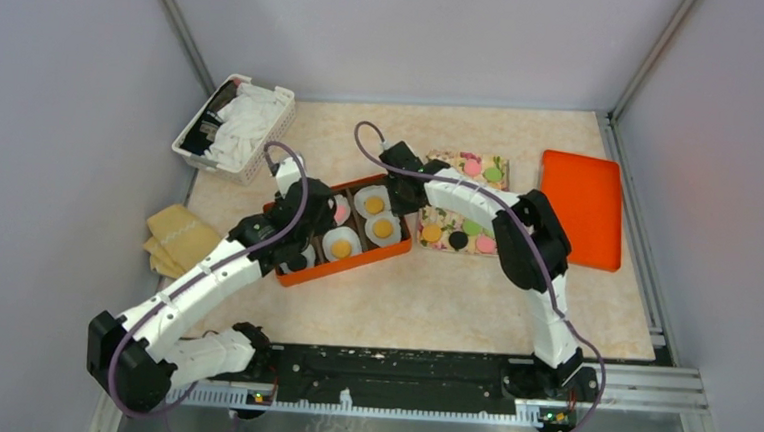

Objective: Pack the cookies

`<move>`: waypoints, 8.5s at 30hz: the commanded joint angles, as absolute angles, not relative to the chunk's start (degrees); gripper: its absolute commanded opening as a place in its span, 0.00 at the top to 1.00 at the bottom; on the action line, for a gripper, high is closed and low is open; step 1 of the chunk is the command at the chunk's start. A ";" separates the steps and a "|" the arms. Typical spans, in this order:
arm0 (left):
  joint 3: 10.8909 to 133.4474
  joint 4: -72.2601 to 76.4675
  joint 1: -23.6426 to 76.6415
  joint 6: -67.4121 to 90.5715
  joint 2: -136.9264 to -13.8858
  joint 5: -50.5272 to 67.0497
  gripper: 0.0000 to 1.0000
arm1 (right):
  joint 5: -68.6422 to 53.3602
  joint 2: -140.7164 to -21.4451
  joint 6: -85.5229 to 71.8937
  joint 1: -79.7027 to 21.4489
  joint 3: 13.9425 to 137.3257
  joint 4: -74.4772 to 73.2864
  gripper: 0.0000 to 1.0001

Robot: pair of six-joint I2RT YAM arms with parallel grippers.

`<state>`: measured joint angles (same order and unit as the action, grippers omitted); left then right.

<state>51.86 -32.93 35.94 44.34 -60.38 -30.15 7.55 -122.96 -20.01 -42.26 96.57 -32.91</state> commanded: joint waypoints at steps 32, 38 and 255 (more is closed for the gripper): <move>54.29 -24.74 36.00 36.37 -60.87 -26.76 0.50 | 22.07 -102.56 -26.79 -41.13 89.00 -36.79 0.49; 54.62 -23.30 36.01 34.98 -61.55 -25.57 0.50 | 26.46 -97.89 -27.14 -31.89 85.11 -38.65 0.56; 90.60 -7.96 14.75 47.31 -93.33 54.41 0.51 | 62.66 -84.35 22.31 -56.13 70.03 15.13 1.00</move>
